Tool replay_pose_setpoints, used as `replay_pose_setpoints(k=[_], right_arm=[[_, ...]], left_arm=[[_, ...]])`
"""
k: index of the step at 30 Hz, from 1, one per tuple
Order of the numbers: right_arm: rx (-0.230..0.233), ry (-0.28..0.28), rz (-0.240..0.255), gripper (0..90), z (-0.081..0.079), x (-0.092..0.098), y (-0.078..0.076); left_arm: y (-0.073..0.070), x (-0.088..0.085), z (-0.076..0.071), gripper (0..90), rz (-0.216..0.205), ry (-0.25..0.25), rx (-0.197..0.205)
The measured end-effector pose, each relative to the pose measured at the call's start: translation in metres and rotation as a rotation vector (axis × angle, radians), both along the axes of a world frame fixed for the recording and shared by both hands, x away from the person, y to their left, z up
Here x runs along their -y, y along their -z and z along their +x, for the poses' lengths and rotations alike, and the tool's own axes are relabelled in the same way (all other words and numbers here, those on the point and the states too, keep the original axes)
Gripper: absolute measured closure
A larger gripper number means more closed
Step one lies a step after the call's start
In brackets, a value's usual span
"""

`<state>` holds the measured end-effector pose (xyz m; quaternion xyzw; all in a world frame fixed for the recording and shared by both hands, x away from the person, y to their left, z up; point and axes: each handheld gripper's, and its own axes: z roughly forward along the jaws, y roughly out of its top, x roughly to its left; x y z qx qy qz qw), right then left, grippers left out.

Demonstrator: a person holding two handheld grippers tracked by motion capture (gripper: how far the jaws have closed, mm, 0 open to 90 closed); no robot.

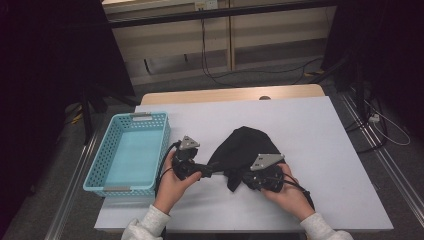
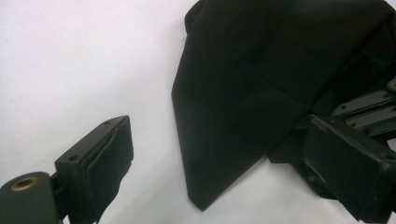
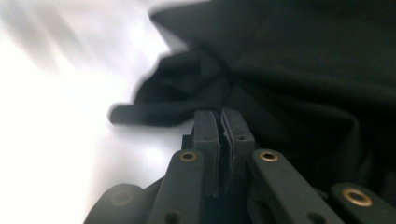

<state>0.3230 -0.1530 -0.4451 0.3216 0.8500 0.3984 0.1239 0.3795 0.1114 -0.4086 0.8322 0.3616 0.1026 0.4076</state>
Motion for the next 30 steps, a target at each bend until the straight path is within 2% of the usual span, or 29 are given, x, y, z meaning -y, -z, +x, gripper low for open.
replay_pose_setpoints(k=[3,7,9,10,11,14,15,17,19,22,26,30], right_arm=[[0.024,0.000,0.054,88.0,0.000,0.001,-0.013],[0.058,-0.001,0.114,89.3,-0.001,0.001,-0.034],[0.067,0.007,0.183,89.5,-0.002,0.003,-0.046],[0.082,0.009,0.200,89.5,-0.003,0.004,-0.052],[0.106,0.016,0.187,89.6,-0.003,0.005,-0.059],[0.134,0.039,0.225,89.5,-0.001,0.011,-0.072],[0.153,0.062,0.213,89.5,0.002,0.016,-0.073],[0.145,0.117,0.234,89.5,0.010,0.027,-0.070],[0.151,0.184,0.212,89.4,0.018,0.041,-0.062],[0.115,0.266,0.202,89.3,0.026,0.058,-0.045],[0.089,0.330,0.161,89.2,0.035,0.074,-0.030],[0.062,0.369,0.161,88.8,0.041,0.083,-0.019]], left_arm=[[0.001,-0.002,0.001,8.5,0.008,-0.003,-0.001],[-0.005,-0.006,0.001,8.5,-0.016,-0.019,0.007],[-0.006,-0.008,0.001,8.5,-0.018,-0.018,0.010],[-0.007,-0.009,0.001,8.5,-0.019,-0.018,0.011],[-0.007,-0.009,0.001,8.5,-0.020,-0.017,0.010],[-0.006,-0.008,0.001,8.5,-0.027,-0.020,0.006],[-0.006,-0.008,0.000,8.5,-0.027,-0.022,0.011],[-0.006,-0.009,0.000,8.5,-0.009,-0.017,0.019],[-0.006,-0.009,0.000,8.5,-0.016,-0.018,0.011],[-0.005,-0.008,0.000,8.5,-0.023,-0.024,0.006],[-0.003,-0.005,-0.001,8.5,-0.020,-0.015,0.003],[-0.001,-0.002,-0.001,8.5,-0.014,-0.004,0.002]])
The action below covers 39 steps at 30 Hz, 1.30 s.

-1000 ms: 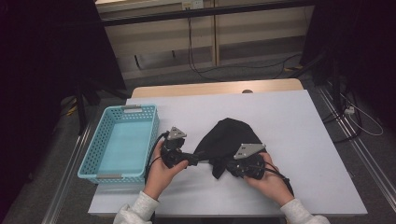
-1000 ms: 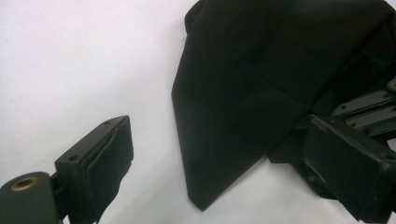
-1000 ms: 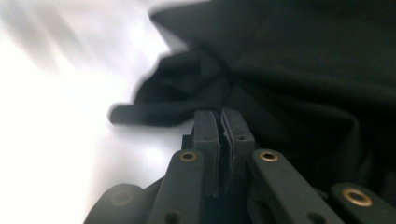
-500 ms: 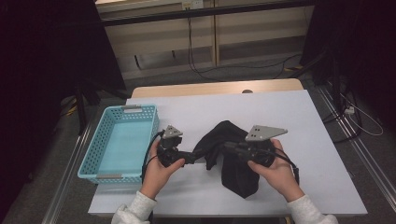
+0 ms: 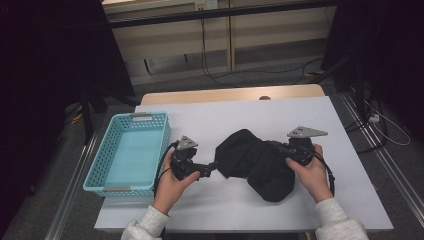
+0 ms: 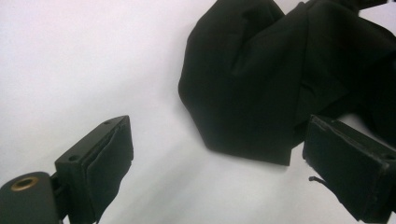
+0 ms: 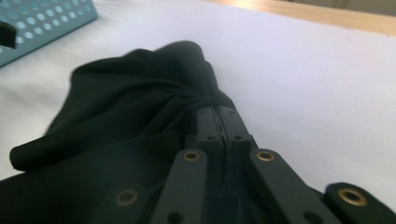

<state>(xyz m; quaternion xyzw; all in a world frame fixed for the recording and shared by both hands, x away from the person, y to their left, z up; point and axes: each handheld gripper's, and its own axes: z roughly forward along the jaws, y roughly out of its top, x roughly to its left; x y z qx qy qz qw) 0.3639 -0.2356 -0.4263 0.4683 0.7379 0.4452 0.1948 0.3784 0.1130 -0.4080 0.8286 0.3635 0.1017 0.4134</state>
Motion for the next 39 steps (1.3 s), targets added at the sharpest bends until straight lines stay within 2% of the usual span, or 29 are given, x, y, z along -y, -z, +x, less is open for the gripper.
replay_pose_setpoints(k=[2,5,6,9,12,15,17,20,23,27,30,33,36,37,39], right_arm=[[-0.018,-0.005,-0.010,88.6,0.001,-0.002,0.006],[-0.045,-0.019,-0.100,88.4,0.003,-0.008,0.015],[-0.054,-0.016,-0.106,88.0,0.004,-0.010,0.017],[-0.056,-0.040,-0.078,82.5,0.001,-0.015,0.016],[-0.014,-0.050,-0.100,67.0,-0.006,-0.021,0.009],[0.005,-0.067,-0.075,48.9,-0.011,-0.022,0.002],[0.007,-0.063,-0.060,45.0,-0.015,-0.018,-0.003],[0.014,-0.047,-0.008,36.6,-0.022,-0.011,-0.012],[0.018,-0.068,-0.007,36.5,-0.032,-0.006,-0.016],[0.000,-0.074,-0.051,33.9,-0.040,-0.002,-0.011],[-0.009,-0.104,-0.062,33.4,-0.044,-0.003,-0.008],[-0.007,-0.128,-0.098,29.8,-0.048,-0.009,-0.004],[-0.019,-0.172,-0.156,36.6,-0.051,-0.010,0.001],[-0.019,-0.171,-0.169,37.5,-0.053,-0.009,0.001],[-0.025,-0.165,-0.160,41.7,-0.055,-0.004,0.002]], left_arm=[[0.001,0.001,0.000,8.9,0.005,0.005,0.000],[0.001,0.003,-0.001,8.9,0.010,0.010,0.000],[0.001,0.004,-0.002,8.9,0.011,0.014,0.001],[0.001,0.004,-0.002,9.0,0.008,0.015,0.002],[0.001,0.004,-0.002,9.1,0.007,0.017,0.001],[0.001,0.005,-0.003,9.3,0.014,0.024,0.005],[0.001,0.006,-0.003,9.3,0.013,0.027,0.000],[0.002,0.007,-0.003,9.3,0.008,0.031,-0.001],[0.002,0.007,-0.002,9.3,0.005,0.024,-0.004],[0.002,0.010,0.000,9.3,0.007,0.034,0.000],[0.006,0.017,0.000,9.2,0.014,0.053,-0.011],[0.012,0.025,0.002,9.2,0.023,0.080,-0.017],[0.012,0.032,0.003,9.1,0.020,0.101,-0.021],[0.011,0.034,0.002,9.2,0.012,0.109,-0.020],[0.008,0.039,0.002,9.1,-0.011,0.128,-0.012]])
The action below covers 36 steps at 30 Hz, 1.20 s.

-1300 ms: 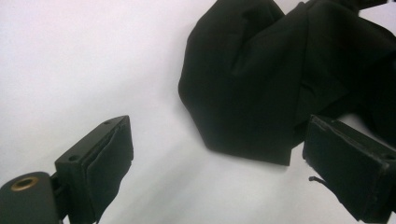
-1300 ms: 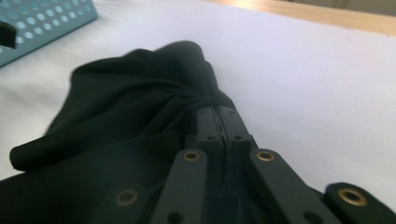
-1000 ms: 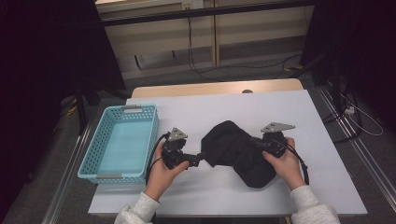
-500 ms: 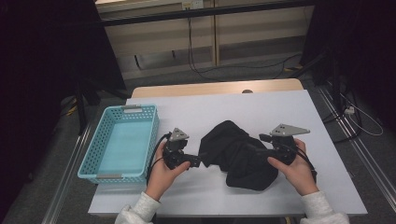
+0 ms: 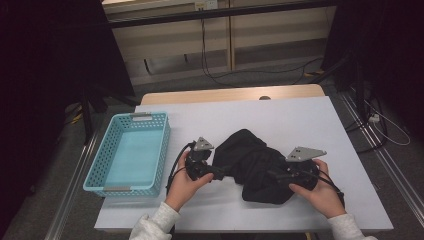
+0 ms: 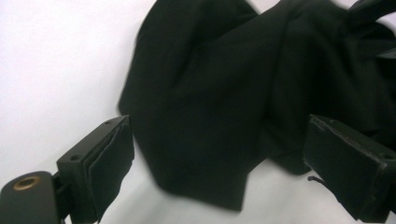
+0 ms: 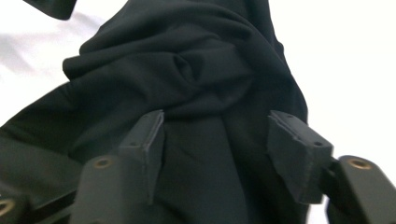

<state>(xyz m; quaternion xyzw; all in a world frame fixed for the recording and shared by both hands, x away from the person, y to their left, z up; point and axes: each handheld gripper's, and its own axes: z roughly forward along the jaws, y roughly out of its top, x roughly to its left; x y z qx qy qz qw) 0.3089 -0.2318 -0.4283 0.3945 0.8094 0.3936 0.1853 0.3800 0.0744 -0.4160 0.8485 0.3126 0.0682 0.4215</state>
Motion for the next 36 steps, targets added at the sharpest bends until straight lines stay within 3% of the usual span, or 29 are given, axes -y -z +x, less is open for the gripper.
replay_pose_setpoints(k=[3,6,8,15,18,22,25,27,29,32,36], right_arm=[[-0.012,0.010,0.003,54.7,-0.002,0.006,0.002],[-0.031,0.007,-0.016,78.0,-0.002,0.007,0.008],[-0.045,0.010,-0.021,88.6,-0.001,0.007,0.011],[-0.035,0.030,0.004,90.0,0.002,0.005,0.010],[-0.014,0.047,0.004,90.0,0.002,0.005,0.008],[0.019,0.085,0.032,90.0,0.001,0.009,0.004],[0.024,0.098,0.035,90.0,0.001,0.012,0.004],[0.021,0.097,0.035,90.0,0.001,0.013,0.005],[0.028,0.104,0.029,90.0,0.001,0.013,0.004],[0.048,0.107,0.036,90.0,0.001,0.015,0.001],[0.089,0.123,0.066,90.0,-0.002,0.021,-0.007]], left_arm=[[-0.003,0.009,-0.003,8.8,-0.020,0.047,0.004],[-0.003,0.020,-0.006,11.4,-0.029,0.088,-0.007],[-0.002,0.027,-0.008,11.2,-0.028,0.103,-0.002],[0.007,0.049,-0.013,11.6,-0.031,0.171,-0.029],[0.006,0.058,-0.017,14.8,-0.030,0.215,-0.019],[0.014,0.065,-0.020,33.6,0.014,0.238,-0.020],[0.020,0.067,-0.021,49.9,0.036,0.254,-0.046],[0.024,0.068,-0.020,59.1,0.035,0.261,-0.086],[0.025,0.067,-0.019,74.2,0.033,0.257,-0.102],[0.015,0.055,-0.012,87.5,-0.006,0.222,-0.117],[-0.002,0.026,-0.002,88.3,-0.072,0.155,-0.143]])
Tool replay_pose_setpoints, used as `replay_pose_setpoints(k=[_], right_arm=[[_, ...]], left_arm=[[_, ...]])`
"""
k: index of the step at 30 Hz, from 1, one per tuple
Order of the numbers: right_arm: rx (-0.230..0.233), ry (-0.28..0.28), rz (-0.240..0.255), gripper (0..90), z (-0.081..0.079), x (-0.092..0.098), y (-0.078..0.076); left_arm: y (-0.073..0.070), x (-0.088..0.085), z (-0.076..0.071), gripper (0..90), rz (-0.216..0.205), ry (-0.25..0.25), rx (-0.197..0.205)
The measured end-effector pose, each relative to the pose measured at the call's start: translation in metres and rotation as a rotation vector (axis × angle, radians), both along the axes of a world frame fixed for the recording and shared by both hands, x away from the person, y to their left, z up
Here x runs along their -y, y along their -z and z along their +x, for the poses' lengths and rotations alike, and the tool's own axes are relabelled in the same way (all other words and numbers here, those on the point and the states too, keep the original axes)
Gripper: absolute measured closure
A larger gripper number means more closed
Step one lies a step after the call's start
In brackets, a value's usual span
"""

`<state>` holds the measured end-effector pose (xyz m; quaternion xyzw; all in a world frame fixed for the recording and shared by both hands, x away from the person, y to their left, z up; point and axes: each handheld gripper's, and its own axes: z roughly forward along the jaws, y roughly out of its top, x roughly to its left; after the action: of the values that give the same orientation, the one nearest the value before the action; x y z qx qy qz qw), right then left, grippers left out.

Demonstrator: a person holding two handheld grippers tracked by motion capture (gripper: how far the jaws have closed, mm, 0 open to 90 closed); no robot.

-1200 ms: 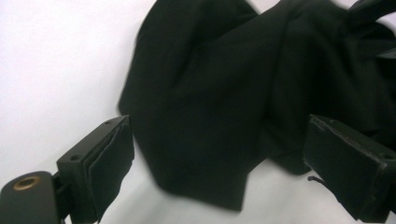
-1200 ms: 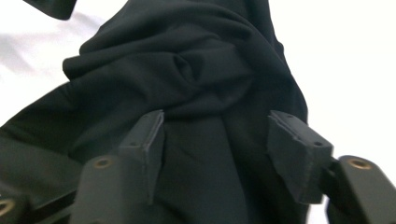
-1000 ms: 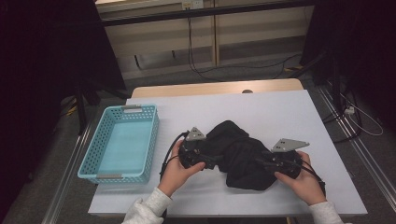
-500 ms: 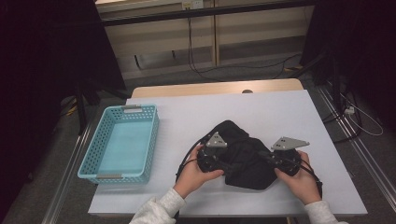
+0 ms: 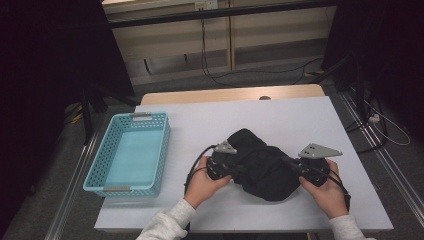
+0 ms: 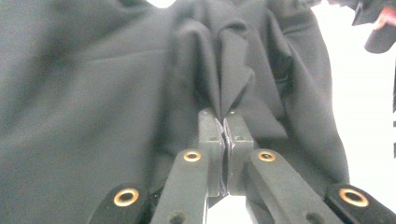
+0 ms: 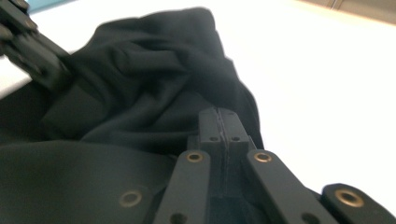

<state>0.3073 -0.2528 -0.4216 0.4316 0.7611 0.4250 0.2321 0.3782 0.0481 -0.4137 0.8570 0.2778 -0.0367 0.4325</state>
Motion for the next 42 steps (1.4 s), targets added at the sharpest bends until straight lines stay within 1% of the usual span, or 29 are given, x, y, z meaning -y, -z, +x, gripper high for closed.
replay_pose_setpoints(k=[1,3,4,5,6,7,8,9,10,11,13,15,16,17,19,20,21,24,26,28,29,32,34,36,37,38,39,40,42], right_arm=[[0.008,0.006,0.002,90.0,0.000,0.002,-0.001],[0.023,0.021,0.007,90.0,-0.001,0.006,-0.003],[0.031,0.026,0.014,90.0,0.000,0.008,-0.004],[0.043,0.037,0.023,90.0,0.000,0.010,-0.006],[0.057,0.044,0.039,90.0,0.000,0.012,-0.007],[0.062,0.049,0.055,90.0,0.000,0.014,-0.009],[0.071,0.066,0.060,90.0,0.000,0.014,-0.010],[0.075,0.071,0.069,90.0,-0.001,0.014,-0.012],[0.067,0.066,0.084,90.0,0.000,0.013,-0.012],[0.059,0.064,0.088,90.0,0.001,0.011,-0.012],[0.041,0.032,0.076,89.9,0.002,0.004,-0.009],[0.032,0.019,0.048,87.5,0.004,-0.002,-0.006],[0.012,0.004,0.050,84.3,0.005,-0.004,-0.004],[0.004,-0.008,0.045,82.7,0.005,-0.006,-0.003],[0.004,-0.010,0.032,77.6,0.005,-0.009,-0.002],[0.007,-0.018,0.035,77.0,0.005,-0.010,-0.003],[0.011,-0.030,0.038,75.9,0.004,-0.012,-0.004],[0.021,-0.062,0.045,69.0,0.002,-0.019,-0.008],[0.012,-0.089,0.047,65.1,0.001,-0.028,-0.008],[0.006,-0.125,0.036,59.8,0.000,-0.038,-0.006],[0.003,-0.141,0.022,59.7,0.000,-0.043,-0.005],[-0.022,-0.175,-0.003,54.6,0.001,-0.056,0.000],[-0.046,-0.172,-0.030,50.9,0.003,-0.061,0.006],[-0.081,-0.174,-0.047,51.1,0.005,-0.061,0.013],[-0.092,-0.177,-0.067,55.5,0.006,-0.061,0.016],[-0.100,-0.195,-0.081,65.6,0.006,-0.061,0.019],[-0.117,-0.206,-0.085,68.6,0.006,-0.060,0.021],[-0.130,-0.200,-0.089,69.9,0.006,-0.059,0.022],[-0.138,-0.203,-0.102,85.7,0.006,-0.056,0.022]], left_arm=[[-0.004,-0.008,0.002,88.4,-0.010,-0.017,-0.002],[-0.013,-0.024,0.006,88.4,-0.029,-0.069,0.007],[-0.017,-0.032,0.007,88.4,-0.031,-0.091,0.009],[-0.021,-0.040,0.009,88.4,-0.040,-0.112,0.012],[-0.024,-0.047,0.011,88.4,-0.058,-0.135,0.014],[-0.027,-0.054,0.012,88.4,-0.072,-0.153,0.014],[-0.029,-0.060,0.014,88.4,-0.080,-0.171,0.013],[-0.030,-0.065,0.015,88.3,-0.088,-0.189,0.011],[-0.031,-0.069,0.017,88.3,-0.093,-0.206,0.012],[-0.031,-0.072,0.017,88.3,-0.093,-0.216,0.011],[-0.029,-0.076,0.018,88.2,-0.076,-0.233,0.011],[-0.026,-0.077,0.019,88.2,-0.059,-0.243,0.002],[-0.024,-0.077,0.019,88.2,-0.055,-0.245,-0.003],[-0.022,-0.077,0.019,88.1,-0.043,-0.241,-0.007],[-0.018,-0.076,0.019,88.0,-0.034,-0.241,-0.015],[-0.017,-0.075,0.019,88.0,-0.027,-0.238,-0.022],[-0.016,-0.074,0.019,87.9,-0.030,-0.239,-0.021],[-0.015,-0.071,0.017,87.7,-0.017,-0.227,-0.024],[-0.014,-0.068,0.016,87.5,-0.010,-0.222,-0.025],[-0.013,-0.066,0.016,87.2,-0.010,-0.219,-0.026],[-0.013,-0.066,0.015,86.9,-0.010,-0.219,-0.024],[-0.013,-0.067,0.015,86.0,-0.014,-0.220,-0.023],[-0.014,-0.068,0.016,85.9,-0.015,-0.221,-0.024],[-0.014,-0.069,0.016,85.8,-0.018,-0.227,-0.020],[-0.015,-0.070,0.016,85.7,-0.021,-0.229,-0.020],[-0.015,-0.071,0.017,85.6,-0.026,-0.233,-0.021],[-0.015,-0.072,0.017,85.5,-0.030,-0.238,-0.025],[-0.016,-0.073,0.017,85.6,-0.032,-0.240,-0.026],[-0.016,-0.075,0.018,85.6,-0.037,-0.247,-0.028]])
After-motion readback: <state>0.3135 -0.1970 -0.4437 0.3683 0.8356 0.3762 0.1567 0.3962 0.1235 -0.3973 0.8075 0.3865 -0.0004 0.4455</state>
